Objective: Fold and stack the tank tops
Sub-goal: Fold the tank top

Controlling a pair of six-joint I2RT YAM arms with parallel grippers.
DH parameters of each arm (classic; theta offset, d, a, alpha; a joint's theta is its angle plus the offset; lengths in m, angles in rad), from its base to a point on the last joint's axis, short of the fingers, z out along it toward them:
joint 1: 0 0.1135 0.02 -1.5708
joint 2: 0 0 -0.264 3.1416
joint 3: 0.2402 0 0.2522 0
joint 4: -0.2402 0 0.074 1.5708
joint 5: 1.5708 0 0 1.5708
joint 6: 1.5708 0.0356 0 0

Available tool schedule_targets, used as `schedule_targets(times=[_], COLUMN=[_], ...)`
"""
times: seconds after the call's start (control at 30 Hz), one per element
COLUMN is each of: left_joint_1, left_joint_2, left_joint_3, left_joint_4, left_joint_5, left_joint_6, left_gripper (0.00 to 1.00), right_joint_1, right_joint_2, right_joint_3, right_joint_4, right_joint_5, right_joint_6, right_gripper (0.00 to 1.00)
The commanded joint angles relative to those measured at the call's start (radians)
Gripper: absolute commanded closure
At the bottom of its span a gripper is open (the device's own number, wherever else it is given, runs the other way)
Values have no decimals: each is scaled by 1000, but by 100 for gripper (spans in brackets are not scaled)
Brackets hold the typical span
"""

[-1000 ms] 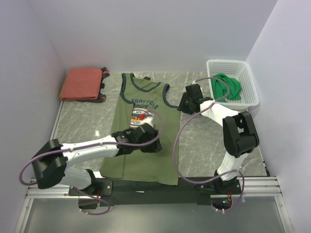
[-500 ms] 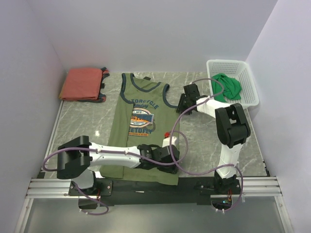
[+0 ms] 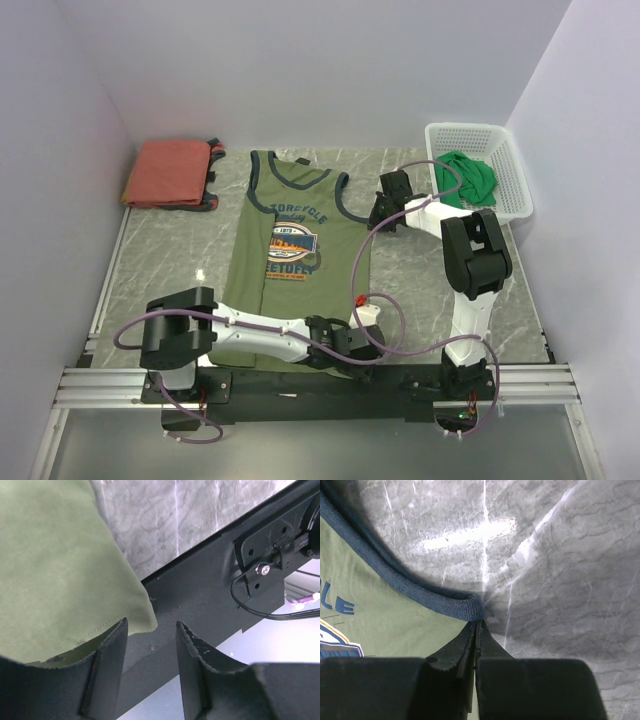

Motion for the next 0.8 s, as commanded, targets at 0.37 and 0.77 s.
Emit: schedule_targets(times=[0.37,0.77], left_joint_1=[-24,-41], left_joint_2=[97,137], left_joint_3=[121,193], left_joint_4=[-65,-60], left_joint_5=[-59,-65], left_joint_6=[-2,44], left_gripper=[65,99], right_joint_1=[-21,-70], right_joint_2=[-30,-73], right_joint_3=[-26,-57], right_joint_4=[30,37], right_joint_5=[6,-20], right_joint_6=[-4,1], right_gripper=[100,100])
